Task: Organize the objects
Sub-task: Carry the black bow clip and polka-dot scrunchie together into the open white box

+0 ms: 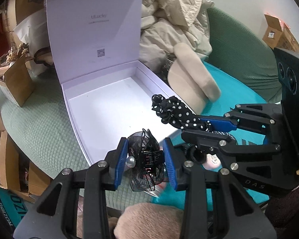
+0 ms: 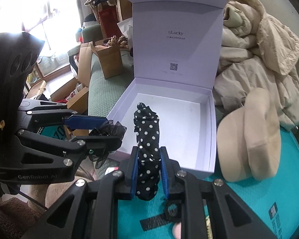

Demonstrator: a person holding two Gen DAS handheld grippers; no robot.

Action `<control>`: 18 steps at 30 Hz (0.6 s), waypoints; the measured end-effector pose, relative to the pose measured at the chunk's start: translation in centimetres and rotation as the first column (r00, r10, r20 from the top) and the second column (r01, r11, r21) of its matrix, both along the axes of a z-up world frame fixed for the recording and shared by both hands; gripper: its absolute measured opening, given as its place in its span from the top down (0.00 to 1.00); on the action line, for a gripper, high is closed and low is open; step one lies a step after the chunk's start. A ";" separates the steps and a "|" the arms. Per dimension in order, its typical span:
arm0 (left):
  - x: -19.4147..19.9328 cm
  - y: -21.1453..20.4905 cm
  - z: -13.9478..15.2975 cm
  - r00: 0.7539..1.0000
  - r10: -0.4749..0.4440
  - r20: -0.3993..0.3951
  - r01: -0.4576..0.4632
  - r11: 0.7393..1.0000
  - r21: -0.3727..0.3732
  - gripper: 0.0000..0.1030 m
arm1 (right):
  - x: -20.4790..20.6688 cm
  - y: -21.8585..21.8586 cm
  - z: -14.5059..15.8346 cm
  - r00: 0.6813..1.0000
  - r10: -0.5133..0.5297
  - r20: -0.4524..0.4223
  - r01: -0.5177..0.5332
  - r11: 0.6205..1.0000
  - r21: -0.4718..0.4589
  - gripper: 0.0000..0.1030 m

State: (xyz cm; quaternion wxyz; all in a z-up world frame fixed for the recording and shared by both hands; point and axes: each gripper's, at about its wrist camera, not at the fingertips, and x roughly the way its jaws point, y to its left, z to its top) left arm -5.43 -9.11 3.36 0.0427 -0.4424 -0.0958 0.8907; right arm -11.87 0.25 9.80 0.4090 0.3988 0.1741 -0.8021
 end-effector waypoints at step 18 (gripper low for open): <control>-6.6 -2.8 -2.0 0.999 0.042 0.011 -0.042 0.999 -0.026 0.67 | -6.4 -3.1 -0.6 0.999 0.033 -0.020 -0.032 0.999 0.015 0.81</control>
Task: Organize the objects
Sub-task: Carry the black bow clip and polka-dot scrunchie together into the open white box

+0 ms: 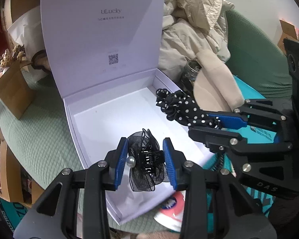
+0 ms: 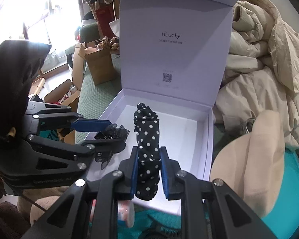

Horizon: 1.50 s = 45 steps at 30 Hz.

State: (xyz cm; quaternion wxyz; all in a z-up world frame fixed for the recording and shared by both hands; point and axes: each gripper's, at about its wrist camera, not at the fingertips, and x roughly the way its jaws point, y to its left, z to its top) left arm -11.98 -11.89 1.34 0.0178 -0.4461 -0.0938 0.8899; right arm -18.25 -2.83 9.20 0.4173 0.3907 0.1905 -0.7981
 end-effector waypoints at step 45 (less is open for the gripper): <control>-11.8 -6.0 -6.4 0.976 0.164 0.144 -0.146 0.981 -0.129 0.67 | -10.0 -7.2 -6.7 0.993 -0.056 0.104 0.031 0.973 0.228 0.81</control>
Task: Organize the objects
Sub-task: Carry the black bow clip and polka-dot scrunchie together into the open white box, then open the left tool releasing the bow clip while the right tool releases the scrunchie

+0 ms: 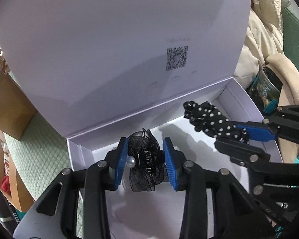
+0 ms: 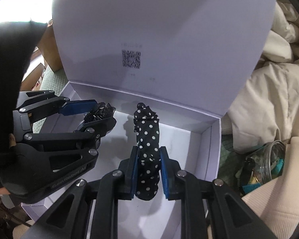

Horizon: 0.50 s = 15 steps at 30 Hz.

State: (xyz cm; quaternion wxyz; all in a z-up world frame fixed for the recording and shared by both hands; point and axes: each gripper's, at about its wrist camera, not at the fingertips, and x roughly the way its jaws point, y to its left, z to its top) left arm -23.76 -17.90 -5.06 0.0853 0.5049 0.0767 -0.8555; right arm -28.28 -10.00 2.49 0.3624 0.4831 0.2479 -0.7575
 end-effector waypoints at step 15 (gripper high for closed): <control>-1.1 -1.0 -1.1 0.998 0.033 0.051 -0.031 0.999 -0.041 0.66 | -1.1 -0.5 -2.3 0.998 -0.028 0.057 0.024 0.998 0.063 0.81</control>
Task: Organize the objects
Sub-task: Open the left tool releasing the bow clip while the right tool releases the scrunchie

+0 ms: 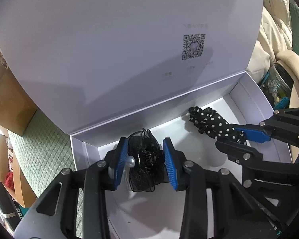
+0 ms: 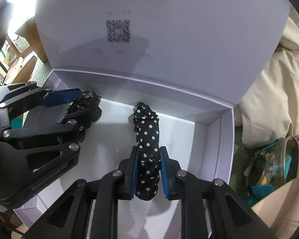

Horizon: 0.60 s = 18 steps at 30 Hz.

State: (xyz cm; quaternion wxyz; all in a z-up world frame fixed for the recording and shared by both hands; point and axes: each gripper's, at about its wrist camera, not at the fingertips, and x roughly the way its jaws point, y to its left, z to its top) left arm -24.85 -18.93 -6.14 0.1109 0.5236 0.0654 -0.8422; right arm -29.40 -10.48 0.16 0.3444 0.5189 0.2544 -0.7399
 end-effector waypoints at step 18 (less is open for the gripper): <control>-0.2 -1.4 0.3 0.999 0.018 -0.034 -0.016 0.998 0.054 0.45 | 0.5 1.5 2.1 0.997 -0.080 -0.004 0.080 0.996 -0.033 0.69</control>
